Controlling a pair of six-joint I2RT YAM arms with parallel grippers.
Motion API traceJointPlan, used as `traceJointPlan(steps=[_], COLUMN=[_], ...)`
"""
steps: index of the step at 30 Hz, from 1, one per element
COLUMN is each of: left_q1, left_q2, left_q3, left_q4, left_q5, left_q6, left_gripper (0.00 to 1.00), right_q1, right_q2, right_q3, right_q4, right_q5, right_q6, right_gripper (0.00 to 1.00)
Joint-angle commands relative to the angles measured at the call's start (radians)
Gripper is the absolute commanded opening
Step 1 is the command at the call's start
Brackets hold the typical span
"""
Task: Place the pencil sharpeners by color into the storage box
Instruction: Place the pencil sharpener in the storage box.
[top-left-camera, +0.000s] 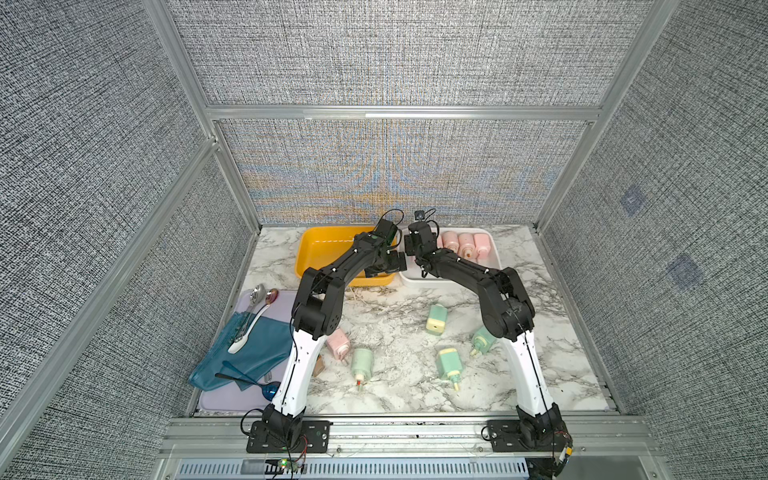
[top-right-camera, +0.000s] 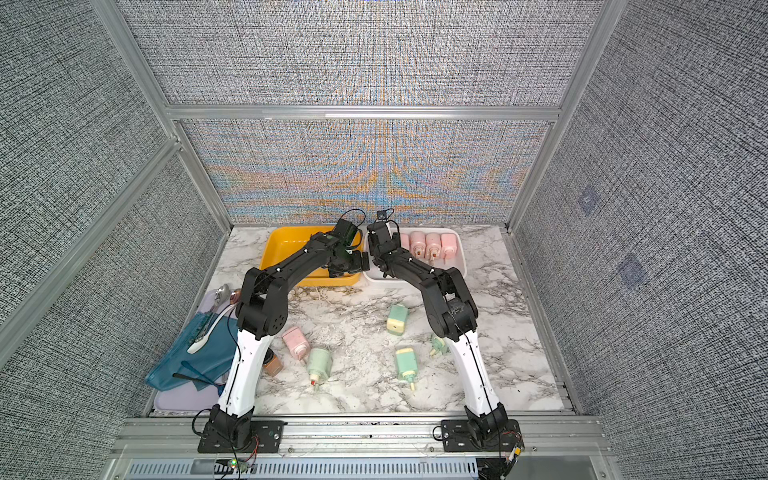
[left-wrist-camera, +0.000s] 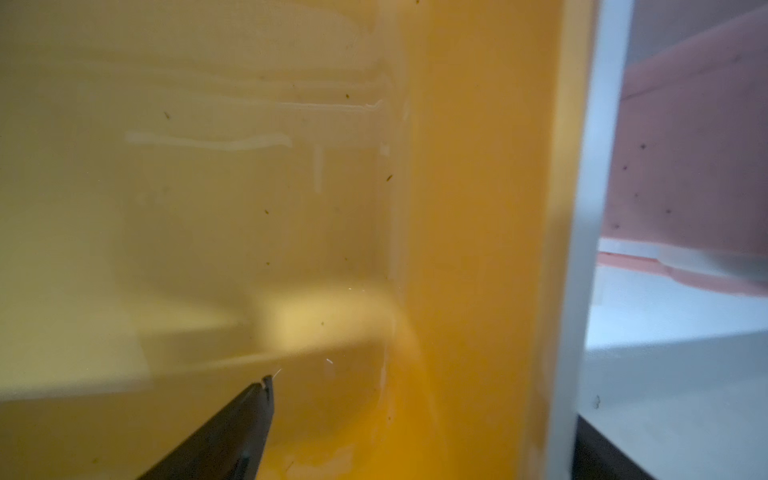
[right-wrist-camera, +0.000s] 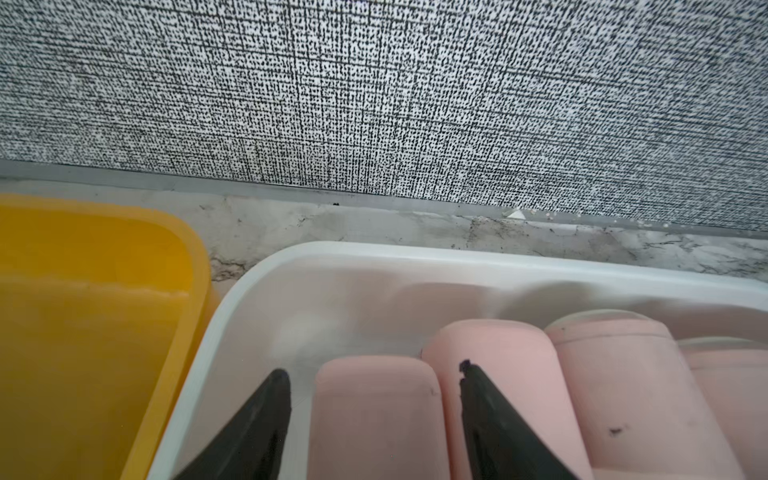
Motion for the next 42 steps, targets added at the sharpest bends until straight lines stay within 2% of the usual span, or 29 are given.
traceJointPlan(steps=[1, 13, 20, 26, 33, 36, 42], left_q1=[0.004, 0.004, 0.004, 0.005, 0.006, 0.005, 0.005], left_q2=[0.004, 0.005, 0.013, 0.015, 0.015, 0.014, -0.007], left_q3=[-0.002, -0.001, 0.002, 0.002, 0.001, -0.004, -0.034], left_q4=[-0.026, -0.024, -0.023, -0.025, -0.027, -0.028, -0.024], left_q5=[0.003, 0.018, 0.032, 0.031, 0.034, 0.043, 0.042], left_q6=[0.012, 0.011, 0.012, 0.016, 0.019, 0.019, 0.023], left_gripper=[0.99, 0.99, 0.99, 0.99, 0.99, 0.99, 0.99], right_q1=[-0.002, -0.008, -0.018, -0.024, -0.029, -0.029, -0.013], right_q2=[-0.028, -0.098, -0.057, 0.001, 0.0, -0.014, -0.095], right_q3=[0.014, -0.01, 0.012, 0.072, 0.08, 0.076, 0.028], right_q4=[-0.083, -0.325, -0.353, -0.375, -0.361, -0.349, -0.318], right_q5=[-0.052, -0.146, -0.206, -0.19, -0.147, -0.15, -0.168], right_q6=[0.014, 0.156, 0.232, 0.255, 0.261, 0.259, 0.239], right_gripper=[0.68, 0.68, 0.61, 0.56, 0.51, 0.52, 0.63])
